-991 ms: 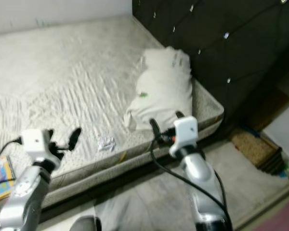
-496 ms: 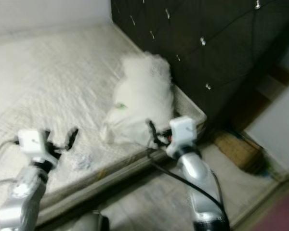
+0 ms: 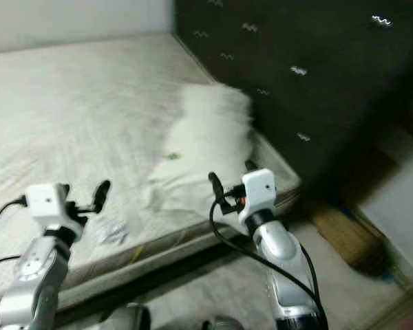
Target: Clean up the room
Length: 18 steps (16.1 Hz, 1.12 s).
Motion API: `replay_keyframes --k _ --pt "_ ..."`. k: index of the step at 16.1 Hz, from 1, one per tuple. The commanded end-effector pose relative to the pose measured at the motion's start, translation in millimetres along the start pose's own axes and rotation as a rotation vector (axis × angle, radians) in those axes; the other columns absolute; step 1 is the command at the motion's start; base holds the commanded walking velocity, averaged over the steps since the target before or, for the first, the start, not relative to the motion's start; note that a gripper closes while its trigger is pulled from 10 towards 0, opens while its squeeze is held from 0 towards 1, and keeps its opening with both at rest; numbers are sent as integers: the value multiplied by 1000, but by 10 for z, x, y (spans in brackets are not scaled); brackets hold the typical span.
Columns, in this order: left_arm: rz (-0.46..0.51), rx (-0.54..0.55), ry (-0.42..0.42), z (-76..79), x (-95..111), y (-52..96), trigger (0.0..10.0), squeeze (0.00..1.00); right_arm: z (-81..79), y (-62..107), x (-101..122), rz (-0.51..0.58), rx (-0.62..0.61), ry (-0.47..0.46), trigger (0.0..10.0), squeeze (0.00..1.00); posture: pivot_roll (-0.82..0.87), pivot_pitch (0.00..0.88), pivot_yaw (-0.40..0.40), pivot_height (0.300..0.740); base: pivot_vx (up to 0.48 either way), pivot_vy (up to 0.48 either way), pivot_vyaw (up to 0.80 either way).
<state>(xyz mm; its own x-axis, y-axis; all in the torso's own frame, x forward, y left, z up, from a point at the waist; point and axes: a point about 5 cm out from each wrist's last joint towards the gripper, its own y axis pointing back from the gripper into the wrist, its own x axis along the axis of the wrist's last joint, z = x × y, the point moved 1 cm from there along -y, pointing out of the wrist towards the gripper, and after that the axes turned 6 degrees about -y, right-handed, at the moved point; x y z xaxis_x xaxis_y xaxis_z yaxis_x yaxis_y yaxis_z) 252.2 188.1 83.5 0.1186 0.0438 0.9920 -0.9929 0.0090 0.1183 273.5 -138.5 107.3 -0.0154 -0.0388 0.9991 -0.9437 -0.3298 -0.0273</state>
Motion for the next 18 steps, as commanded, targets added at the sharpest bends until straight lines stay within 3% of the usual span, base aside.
replay_keyframes --k 1,7,11,16,18 --pt "-10 -8 -6 40 -15 -4 10000 0 12 5 8 3 -1 6 10000 0 37 86 -61 740 0 0 800" --pt "-13 -4 3 46 -22 -11 10000 0 5 -7 4 6 8 9 10000 0 40 77 -62 740 0 0 800" --pt "-19 -4 8 50 -36 -13 10000 0 21 -13 6 7 1 -5 10000 0 38 76 -61 740 0 0 0" --pt "-22 1 15 48 -32 -19 10000 0 24 -21 7 7 -1 -6 10000 0 37 87 -60 740 0 439 0" --pt "-9 -1 1 49 -19 -18 10000 0 25 -22 8 7 -3 -6 10000 0 36 89 -60 740 0 0 0"
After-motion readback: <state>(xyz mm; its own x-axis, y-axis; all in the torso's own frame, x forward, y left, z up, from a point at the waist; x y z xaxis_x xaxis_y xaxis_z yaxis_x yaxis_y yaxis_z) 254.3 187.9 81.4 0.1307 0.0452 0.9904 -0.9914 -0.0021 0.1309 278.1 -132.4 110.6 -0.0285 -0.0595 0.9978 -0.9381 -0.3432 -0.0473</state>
